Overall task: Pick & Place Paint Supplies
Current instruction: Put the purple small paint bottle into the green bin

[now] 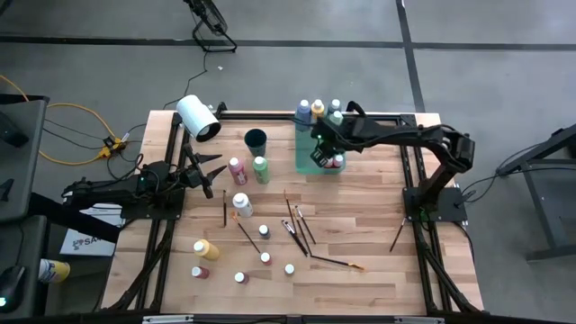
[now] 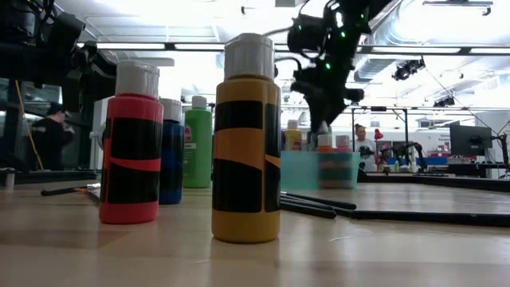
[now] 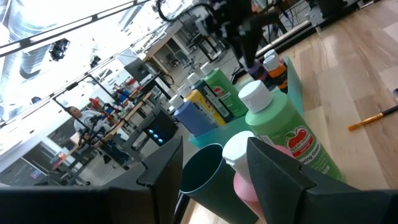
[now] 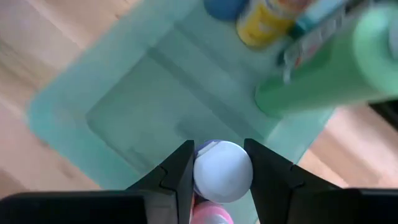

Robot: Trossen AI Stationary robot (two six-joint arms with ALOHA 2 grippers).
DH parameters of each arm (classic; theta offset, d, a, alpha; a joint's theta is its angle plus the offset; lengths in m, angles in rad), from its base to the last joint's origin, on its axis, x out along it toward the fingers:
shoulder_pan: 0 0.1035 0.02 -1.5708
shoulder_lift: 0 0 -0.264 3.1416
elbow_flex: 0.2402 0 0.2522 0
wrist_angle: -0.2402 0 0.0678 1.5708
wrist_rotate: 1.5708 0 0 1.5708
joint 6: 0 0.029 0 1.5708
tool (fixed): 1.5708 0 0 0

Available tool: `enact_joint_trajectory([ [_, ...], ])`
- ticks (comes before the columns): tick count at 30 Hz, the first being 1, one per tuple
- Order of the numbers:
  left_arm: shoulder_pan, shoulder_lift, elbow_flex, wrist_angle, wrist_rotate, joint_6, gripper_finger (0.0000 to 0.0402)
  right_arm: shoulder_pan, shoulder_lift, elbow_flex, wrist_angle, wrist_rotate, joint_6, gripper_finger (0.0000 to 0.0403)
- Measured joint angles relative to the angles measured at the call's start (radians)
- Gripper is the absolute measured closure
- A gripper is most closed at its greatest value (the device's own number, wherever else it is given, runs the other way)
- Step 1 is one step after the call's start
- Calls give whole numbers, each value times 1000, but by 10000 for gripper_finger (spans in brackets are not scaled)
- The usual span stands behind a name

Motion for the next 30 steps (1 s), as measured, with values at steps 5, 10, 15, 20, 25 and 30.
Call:
enact_joint_trajectory([
  [5, 0, 0, 0, 0, 0, 0, 229, -17, -3, -67, 37, 5, 68, 283],
  [10, 0, 0, 0, 0, 0, 0, 229, -25, -4, -101, 51, 4, 106, 286],
  [15, 0, 0, 0, 0, 0, 0, 229, -29, -8, -132, 62, 11, 166, 277],
  [20, 0, 0, 0, 0, 0, 0, 229, -29, -8, -139, 69, 17, 185, 281],
  [25, 0, 0, 0, 0, 0, 0, 229, -29, -8, -140, 68, 11, 206, 272],
  [30, 0, 0, 0, 0, 0, 0, 229, -29, -9, -146, 56, -3, 210, 245],
])
